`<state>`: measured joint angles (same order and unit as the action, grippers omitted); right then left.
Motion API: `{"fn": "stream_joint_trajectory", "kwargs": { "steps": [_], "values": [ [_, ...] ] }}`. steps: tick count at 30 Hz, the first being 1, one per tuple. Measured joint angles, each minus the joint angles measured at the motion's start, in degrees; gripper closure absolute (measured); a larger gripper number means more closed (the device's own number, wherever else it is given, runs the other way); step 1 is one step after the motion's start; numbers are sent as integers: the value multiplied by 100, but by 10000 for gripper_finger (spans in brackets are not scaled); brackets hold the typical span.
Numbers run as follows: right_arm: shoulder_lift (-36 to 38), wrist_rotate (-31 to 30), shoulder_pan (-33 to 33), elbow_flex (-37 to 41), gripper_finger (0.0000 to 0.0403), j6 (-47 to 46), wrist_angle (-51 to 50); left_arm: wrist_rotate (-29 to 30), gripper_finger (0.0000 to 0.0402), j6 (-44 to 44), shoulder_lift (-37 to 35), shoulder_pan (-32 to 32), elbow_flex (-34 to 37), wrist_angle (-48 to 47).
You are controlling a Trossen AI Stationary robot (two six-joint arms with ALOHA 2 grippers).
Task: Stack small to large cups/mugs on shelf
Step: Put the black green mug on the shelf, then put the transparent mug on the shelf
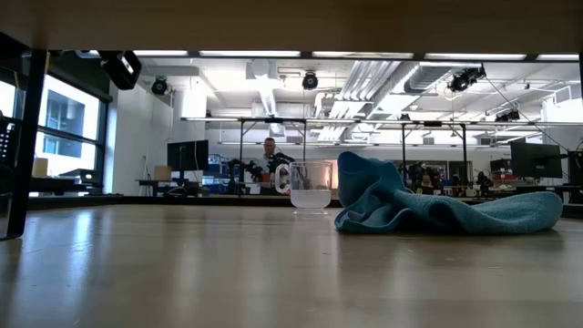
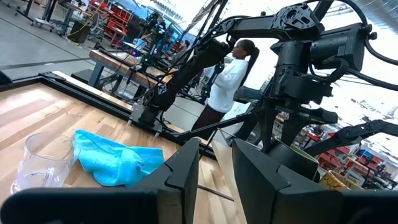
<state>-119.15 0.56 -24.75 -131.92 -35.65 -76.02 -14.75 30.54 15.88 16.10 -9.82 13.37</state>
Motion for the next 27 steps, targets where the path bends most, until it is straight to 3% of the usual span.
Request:
{"fn": "stream_joint_trajectory", "kwargs": {
  "steps": [27],
  "values": [
    [124,-39,14,-11,235,110,-51,38,316,-2,-2,1,0,0]
  ]
}}
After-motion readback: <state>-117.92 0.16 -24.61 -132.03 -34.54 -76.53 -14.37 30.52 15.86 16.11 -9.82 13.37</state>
